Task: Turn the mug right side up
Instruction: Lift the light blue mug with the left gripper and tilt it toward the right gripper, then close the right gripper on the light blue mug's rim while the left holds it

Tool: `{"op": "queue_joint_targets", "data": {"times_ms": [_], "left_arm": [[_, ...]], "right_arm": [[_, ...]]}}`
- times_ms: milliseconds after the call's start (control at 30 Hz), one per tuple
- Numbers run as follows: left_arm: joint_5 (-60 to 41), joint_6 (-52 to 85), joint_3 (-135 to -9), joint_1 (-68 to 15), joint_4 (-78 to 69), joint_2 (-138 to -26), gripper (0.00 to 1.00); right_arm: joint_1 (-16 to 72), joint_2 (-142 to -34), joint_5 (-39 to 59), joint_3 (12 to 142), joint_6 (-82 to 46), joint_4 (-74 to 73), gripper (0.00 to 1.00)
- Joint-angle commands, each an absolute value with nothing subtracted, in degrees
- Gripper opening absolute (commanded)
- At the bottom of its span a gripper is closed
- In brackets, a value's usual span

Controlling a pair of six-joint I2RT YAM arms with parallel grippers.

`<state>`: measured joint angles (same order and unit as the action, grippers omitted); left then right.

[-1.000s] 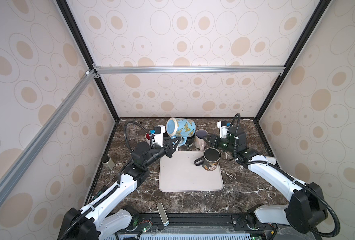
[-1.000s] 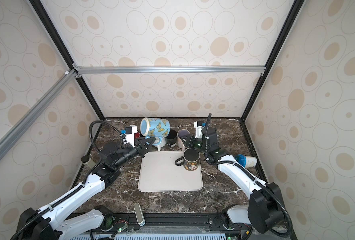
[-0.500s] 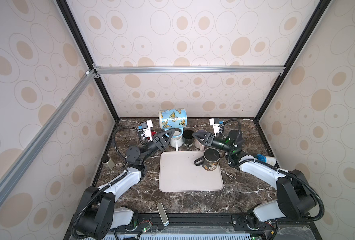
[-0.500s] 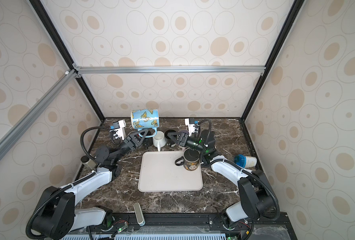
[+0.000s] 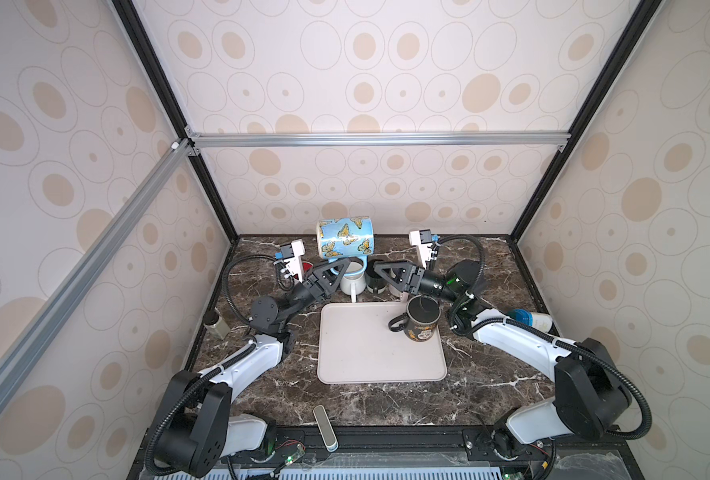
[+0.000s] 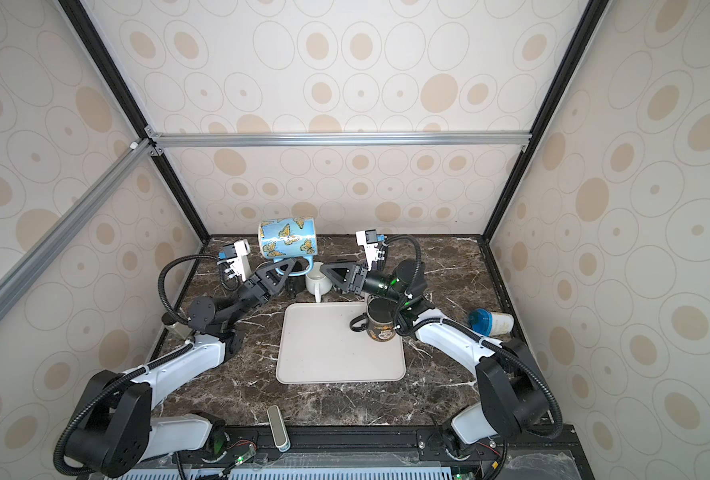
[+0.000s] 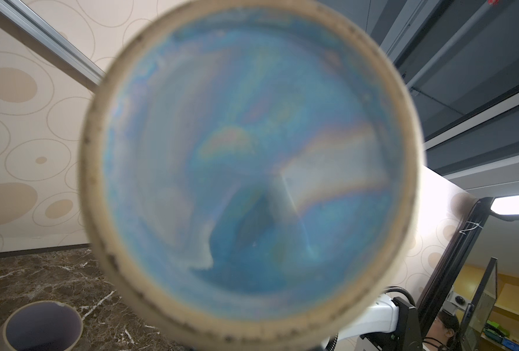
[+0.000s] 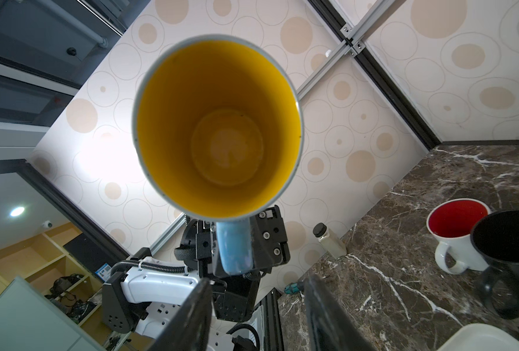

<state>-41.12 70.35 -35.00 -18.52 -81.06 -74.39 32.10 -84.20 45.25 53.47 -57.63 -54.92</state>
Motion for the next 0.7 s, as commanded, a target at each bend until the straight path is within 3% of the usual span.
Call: {"op": "queue_joint_targets", "data": {"times_ms": [0,667], "left_arm": [[-41.21,72.85,-36.39,-18.28,-91.81,-74.38,0.0],[-40.61,77.42,-34.11,-18.7,-98.74,-78.24,0.0]], "right_arm": [[32.94,-85.1,46.17,55.57,-57.85,-57.53,0.51],[35.24,-93.73,44.93,64.33,-58.55,-54.8,0.43]]}}
